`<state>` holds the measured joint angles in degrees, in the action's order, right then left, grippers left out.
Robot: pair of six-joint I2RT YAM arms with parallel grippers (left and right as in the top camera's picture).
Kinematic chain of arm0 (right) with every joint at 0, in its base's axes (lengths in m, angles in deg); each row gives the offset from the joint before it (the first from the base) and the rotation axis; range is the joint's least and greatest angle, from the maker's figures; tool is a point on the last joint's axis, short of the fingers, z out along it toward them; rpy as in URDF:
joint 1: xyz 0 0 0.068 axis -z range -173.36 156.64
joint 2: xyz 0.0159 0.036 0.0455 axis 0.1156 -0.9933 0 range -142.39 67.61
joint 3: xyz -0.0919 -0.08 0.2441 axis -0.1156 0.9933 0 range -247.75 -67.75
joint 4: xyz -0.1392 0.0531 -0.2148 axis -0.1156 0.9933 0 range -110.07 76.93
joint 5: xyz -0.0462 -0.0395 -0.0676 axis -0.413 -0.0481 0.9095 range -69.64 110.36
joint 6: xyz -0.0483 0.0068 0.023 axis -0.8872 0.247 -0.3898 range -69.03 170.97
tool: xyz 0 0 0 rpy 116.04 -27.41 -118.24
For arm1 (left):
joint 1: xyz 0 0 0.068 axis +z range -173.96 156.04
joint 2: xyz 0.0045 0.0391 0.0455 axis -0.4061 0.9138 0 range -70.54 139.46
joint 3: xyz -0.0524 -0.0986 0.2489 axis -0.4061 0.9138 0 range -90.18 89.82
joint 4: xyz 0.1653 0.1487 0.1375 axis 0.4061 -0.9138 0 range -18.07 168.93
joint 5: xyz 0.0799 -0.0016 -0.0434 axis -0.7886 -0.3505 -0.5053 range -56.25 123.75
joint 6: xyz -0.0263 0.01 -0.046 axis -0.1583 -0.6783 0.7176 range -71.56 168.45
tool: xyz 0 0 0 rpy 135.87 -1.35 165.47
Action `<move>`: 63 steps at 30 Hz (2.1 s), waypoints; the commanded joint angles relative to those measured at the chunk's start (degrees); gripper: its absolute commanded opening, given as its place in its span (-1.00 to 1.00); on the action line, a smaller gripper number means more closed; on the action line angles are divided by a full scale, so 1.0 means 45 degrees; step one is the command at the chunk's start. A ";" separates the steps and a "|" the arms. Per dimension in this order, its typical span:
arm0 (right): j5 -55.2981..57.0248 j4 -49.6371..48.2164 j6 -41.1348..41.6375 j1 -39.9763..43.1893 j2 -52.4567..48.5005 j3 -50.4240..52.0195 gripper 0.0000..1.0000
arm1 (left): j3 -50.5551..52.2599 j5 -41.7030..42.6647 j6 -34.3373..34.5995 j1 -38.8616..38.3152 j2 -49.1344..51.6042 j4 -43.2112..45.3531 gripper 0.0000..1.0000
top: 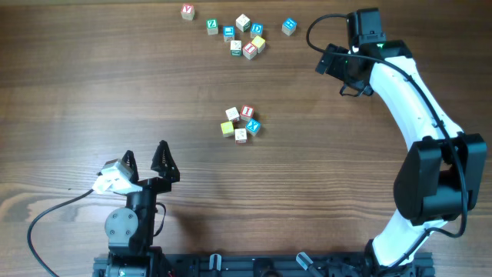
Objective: Form a circle
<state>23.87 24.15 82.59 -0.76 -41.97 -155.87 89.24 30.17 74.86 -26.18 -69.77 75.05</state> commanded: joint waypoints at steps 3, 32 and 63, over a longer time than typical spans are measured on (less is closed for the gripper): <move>0.0233 -0.0024 -0.0019 -0.0029 -0.0029 -0.0097 0.99 | 0.0053 -0.0078 -0.0029 -0.0053 -0.0121 0.0000 1.00; 0.0233 -0.0019 -0.0015 -0.0112 0.0719 -0.0097 1.00 | 0.0053 -0.0078 -0.0029 -0.0053 -0.0112 0.0005 1.00; 0.0233 0.0908 0.0015 -0.0112 0.9413 0.0466 1.00 | 0.0053 -0.0083 -0.0024 -0.0053 -0.0112 0.0000 1.00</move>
<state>23.87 27.89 82.59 -0.80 2.93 -155.91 89.24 30.19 74.86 -26.18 -69.74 75.05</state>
